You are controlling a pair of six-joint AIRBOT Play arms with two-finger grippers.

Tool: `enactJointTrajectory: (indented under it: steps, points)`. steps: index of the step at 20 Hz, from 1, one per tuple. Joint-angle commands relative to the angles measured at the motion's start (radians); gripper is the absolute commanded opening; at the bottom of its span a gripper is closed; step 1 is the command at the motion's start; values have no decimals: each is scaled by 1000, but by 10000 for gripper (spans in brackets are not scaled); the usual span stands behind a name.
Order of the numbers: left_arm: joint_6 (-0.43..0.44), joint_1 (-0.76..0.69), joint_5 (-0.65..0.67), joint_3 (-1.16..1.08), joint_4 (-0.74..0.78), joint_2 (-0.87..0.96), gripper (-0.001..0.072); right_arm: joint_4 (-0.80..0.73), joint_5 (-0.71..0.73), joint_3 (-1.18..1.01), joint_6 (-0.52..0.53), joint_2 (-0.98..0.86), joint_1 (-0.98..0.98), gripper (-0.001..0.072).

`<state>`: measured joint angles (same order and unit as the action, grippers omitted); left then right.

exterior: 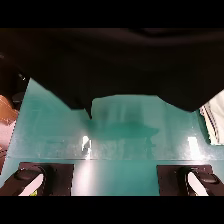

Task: Fold the shirts.

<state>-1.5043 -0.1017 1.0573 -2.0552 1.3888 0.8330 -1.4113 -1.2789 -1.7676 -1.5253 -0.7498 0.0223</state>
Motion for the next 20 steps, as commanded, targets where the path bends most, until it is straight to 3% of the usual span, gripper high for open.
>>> enactJointTrajectory:
  steps: [1, 4, 8, 11, 14, 18, 19, 20]
  points:
    - [31, 0, 10, -44, -22, 1, 22, -32, -200, -157, 0, -87, -1, 16]
    - [31, 0, 21, 118, 43, 50, 23, -30, -349, -189, -68, -223, -1, 16]
    - [29, 1, 61, 343, 85, 258, 24, -30, -428, -21, -126, -394, -1, 16]
    - [12, 1, 51, 432, 79, 478, 25, -30, -370, 130, -124, -536, -1, 16]
    - [13, 1, 1, 434, 77, 675, 26, -21, -187, 211, -90, -669, 26, 17]
    - [12, 1, -54, 433, 79, 754, 26, -20, -97, 123, -82, -818, 60, 20]
    - [12, 1, -52, 433, 84, 752, 27, -3, -103, 83, -79, -846, 60, 51]
    - [12, 1, -44, 433, 97, 747, 29, 45, -109, 47, -61, -866, 58, 237]
